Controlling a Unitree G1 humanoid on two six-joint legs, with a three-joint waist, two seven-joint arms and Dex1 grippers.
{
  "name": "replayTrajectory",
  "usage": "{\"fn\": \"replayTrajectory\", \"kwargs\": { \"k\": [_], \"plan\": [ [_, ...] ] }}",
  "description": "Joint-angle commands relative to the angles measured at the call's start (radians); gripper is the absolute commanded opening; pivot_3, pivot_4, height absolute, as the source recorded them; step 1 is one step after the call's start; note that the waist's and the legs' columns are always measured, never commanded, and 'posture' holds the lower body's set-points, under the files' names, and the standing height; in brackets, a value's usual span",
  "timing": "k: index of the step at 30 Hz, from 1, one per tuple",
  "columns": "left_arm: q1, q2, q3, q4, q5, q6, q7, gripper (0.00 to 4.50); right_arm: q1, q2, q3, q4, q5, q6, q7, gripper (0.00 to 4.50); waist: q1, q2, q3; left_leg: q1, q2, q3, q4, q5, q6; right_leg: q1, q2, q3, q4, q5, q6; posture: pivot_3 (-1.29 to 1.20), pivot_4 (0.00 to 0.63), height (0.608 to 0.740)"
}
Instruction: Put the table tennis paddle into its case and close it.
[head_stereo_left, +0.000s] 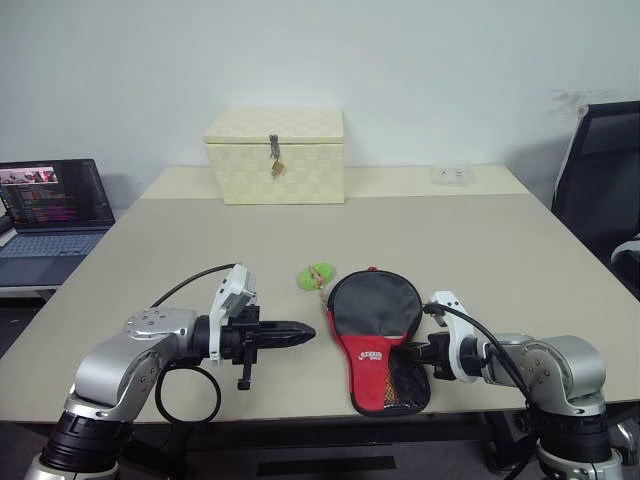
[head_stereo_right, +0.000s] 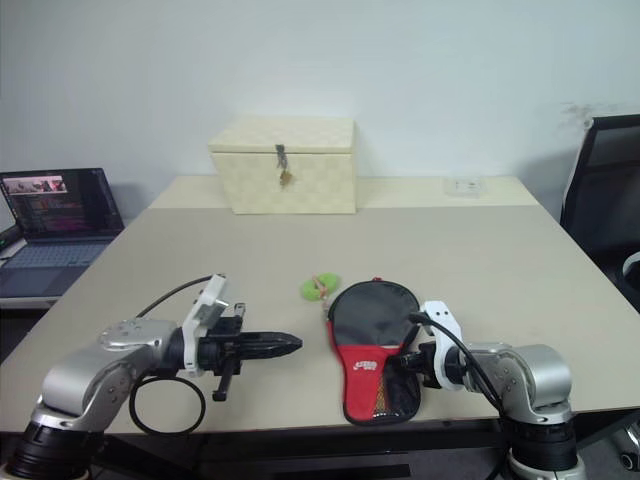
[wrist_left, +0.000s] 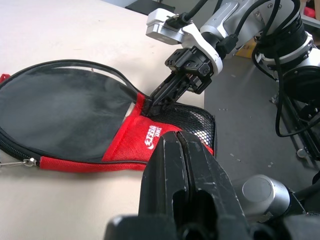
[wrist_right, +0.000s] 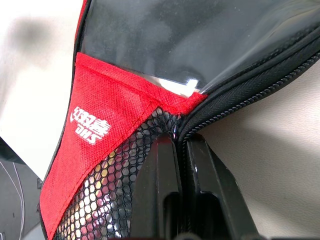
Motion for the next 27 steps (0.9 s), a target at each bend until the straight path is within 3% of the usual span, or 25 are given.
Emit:
{"fn": "replayTrajectory", "kwargs": {
  "k": [1, 5, 8, 14, 15, 20, 26, 27],
  "plan": [
    [-0.002, 0.006, 0.011, -0.021, -0.003, -0.022, 0.005, 0.00, 0.009, 0.003, 0.015, -0.013, 0.012, 0.007, -0.011, 0.02, 0.000, 0.000, 0.000, 0.000, 0.000, 0.000, 0.000, 0.000, 0.000, 0.000, 0.000, 0.000, 0.000, 0.000, 0.000, 0.00, 0.150, 0.740],
    [0.001, 0.005, 0.011, -0.021, 0.003, -0.031, 0.011, 0.00, 0.007, -0.006, 0.019, -0.033, 0.014, -0.003, -0.016, 1.07, 0.000, 0.000, 0.000, 0.000, 0.000, 0.000, 0.000, 0.000, 0.000, 0.000, 0.000, 0.000, 0.000, 0.000, 0.000, 0.00, 0.150, 0.740],
    [0.006, -0.002, 0.013, -0.012, 0.016, -0.048, 0.028, 0.00, 0.021, -0.156, 0.145, -0.085, 0.001, -0.172, 0.071, 2.11, 0.000, 0.000, 0.000, 0.000, 0.000, 0.000, 0.000, 0.000, 0.000, 0.000, 0.000, 0.000, 0.000, 0.000, 0.000, 0.00, 0.150, 0.740],
    [0.019, -0.022, 0.017, -0.009, 0.030, -0.067, 0.075, 0.00, -0.024, -0.315, 0.182, -0.097, 0.009, -0.356, 0.183, 4.30, 0.001, 0.000, 0.000, 0.000, -0.001, 0.000, 0.001, 0.000, 0.000, 0.000, 0.001, 0.000, 0.000, -0.002, 0.004, 0.00, 0.150, 0.740],
    [0.019, -0.025, 0.017, -0.006, 0.036, -0.073, 0.085, 0.00, -0.049, -0.320, 0.158, -0.088, 0.028, -0.380, 0.206, 4.48, 0.000, 0.000, 0.000, 0.000, -0.001, 0.000, 0.000, 0.000, 0.000, 0.000, 0.001, 0.000, 0.000, -0.002, 0.004, 0.00, 0.150, 0.740],
    [-0.010, -0.057, 0.012, 0.049, 0.092, -0.125, 0.149, 0.00, -0.125, -0.175, 0.077, -0.055, 0.133, -0.413, 0.203, 4.48, -0.001, 0.000, 0.000, 0.001, 0.000, 0.000, 0.001, 0.000, 0.000, 0.001, 0.001, 0.000, 0.000, -0.001, 0.002, 0.00, 0.150, 0.740],
    [-0.081, -0.107, -0.005, 0.172, 0.199, -0.170, 0.262, 0.00, -0.103, -0.097, 0.191, 0.011, 0.055, -0.497, 0.141, 4.48, 0.007, 0.000, 0.000, 0.000, 0.000, 0.000, 0.002, 0.000, 0.000, 0.001, 0.000, 0.000, 0.000, 0.000, 0.000, 0.00, 0.150, 0.740],
    [-0.110, -0.121, -0.007, 0.221, 0.230, -0.178, 0.302, 0.38, -0.095, -0.090, 0.221, 0.014, 0.044, -0.510, 0.140, 4.50, 0.008, 0.000, 0.000, -0.001, -0.001, 0.000, 0.002, 0.000, 0.000, 0.001, -0.001, 0.000, 0.000, 0.000, 0.001, 0.00, 0.150, 0.740]
  ]
}}
